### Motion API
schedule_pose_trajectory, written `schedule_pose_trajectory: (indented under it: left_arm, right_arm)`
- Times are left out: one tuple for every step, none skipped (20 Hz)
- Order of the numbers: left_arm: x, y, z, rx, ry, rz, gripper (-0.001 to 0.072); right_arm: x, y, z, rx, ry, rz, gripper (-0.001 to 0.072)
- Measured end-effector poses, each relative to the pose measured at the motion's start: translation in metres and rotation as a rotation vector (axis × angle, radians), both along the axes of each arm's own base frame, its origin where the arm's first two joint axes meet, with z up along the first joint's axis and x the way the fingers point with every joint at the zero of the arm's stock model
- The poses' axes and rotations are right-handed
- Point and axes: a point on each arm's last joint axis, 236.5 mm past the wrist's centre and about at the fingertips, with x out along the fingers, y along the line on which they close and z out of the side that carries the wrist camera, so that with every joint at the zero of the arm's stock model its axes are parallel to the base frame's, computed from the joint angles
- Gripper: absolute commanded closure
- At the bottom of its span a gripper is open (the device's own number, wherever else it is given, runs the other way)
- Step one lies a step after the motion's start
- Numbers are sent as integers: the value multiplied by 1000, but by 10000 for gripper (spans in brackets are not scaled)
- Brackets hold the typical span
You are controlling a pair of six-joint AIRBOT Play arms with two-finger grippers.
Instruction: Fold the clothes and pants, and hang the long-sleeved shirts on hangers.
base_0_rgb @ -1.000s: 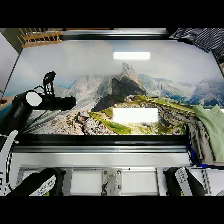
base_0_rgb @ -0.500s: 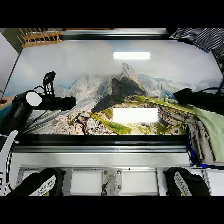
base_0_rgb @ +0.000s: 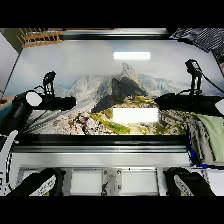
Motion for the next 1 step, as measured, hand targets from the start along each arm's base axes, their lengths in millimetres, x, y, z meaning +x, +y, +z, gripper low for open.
schedule_pose_trajectory:
  left_arm:
    - [0, 0, 0, 0, 0, 0, 701]
  right_arm:
    - [-1, 2, -1, 0, 2, 7, 695]
